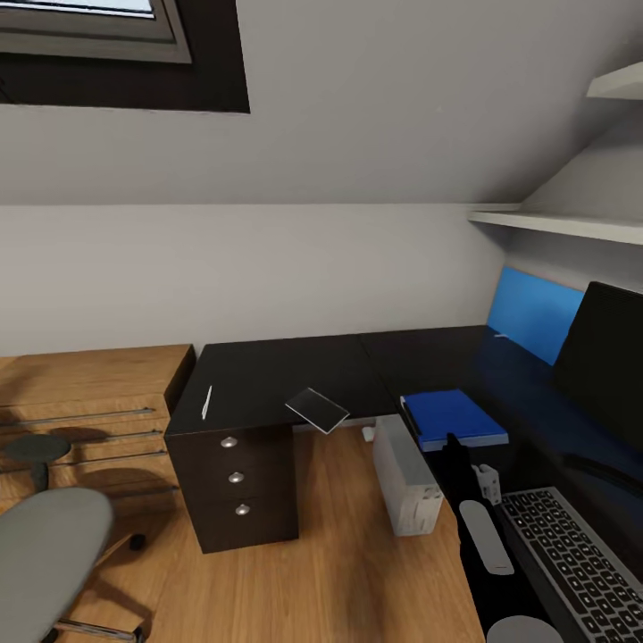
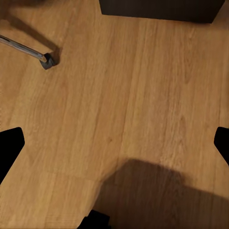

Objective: In the bedroom, organize the workspace by keeping the computer under the desk, ensuring the monitor is on the desk, placing the keyboard on the desk next to the monitor, placing the mouse on the desk next to the keyboard, moving the folder from the swivel chair onto the desk next to the mouse, stacking the notebook on top of the folder with the pen on top of the notebook, and positioning the swivel chair next to the desk.

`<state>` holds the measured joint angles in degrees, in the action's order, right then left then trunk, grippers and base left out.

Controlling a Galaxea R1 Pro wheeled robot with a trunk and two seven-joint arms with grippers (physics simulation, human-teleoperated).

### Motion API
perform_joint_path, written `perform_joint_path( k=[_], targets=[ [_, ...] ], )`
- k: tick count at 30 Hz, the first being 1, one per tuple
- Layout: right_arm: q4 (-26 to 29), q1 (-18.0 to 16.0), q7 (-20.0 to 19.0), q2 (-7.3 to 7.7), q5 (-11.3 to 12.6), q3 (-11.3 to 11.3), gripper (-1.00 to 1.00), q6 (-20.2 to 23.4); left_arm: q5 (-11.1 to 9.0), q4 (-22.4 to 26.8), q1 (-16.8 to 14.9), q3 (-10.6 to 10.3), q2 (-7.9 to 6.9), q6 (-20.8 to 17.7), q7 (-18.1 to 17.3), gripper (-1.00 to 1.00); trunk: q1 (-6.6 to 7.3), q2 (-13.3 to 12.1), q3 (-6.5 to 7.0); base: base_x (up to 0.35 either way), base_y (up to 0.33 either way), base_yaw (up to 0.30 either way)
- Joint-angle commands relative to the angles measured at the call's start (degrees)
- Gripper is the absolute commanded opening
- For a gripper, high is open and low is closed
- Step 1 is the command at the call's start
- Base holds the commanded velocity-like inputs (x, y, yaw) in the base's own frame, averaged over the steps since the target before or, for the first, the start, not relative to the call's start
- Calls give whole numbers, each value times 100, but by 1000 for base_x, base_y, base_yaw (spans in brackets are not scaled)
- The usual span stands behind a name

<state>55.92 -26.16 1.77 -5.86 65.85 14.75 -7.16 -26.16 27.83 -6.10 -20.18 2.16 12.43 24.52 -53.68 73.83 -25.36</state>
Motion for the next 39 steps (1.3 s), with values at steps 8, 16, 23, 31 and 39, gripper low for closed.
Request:
perform_joint_path(
  k=[8, 16, 23, 31, 39],
  targets=[
    [4, -3, 23, -1, 45, 6, -100, -15, -64, -6, -6, -48, -6, 31, 36, 100, 0, 4, -6, 86, 0, -1],
    [-170, -3, 34, 5, 42, 22, -100, -22, -65, -6, -6, -48, -6, 31, 39, 100, 0, 4, -6, 140, -68, 0],
    [-186, -3, 41, 6, 42, 46, -100, -22, -65, -6, -6, -48, -6, 31, 43, 100, 0, 4, -6, 121, -91, 0],
    [-186, -3, 219, 6, 42, 47, -100, -28, -65, -6, -6, -48, -6, 31, 44, 100, 0, 4, -6, 17, -14, 0],
    [-195, -3, 244, 6, 42, 46, -100, -31, -65, -6, -6, -48, -6, 37, 44, 100, 0, 4, -6, 22, 0, 0]
  ],
)
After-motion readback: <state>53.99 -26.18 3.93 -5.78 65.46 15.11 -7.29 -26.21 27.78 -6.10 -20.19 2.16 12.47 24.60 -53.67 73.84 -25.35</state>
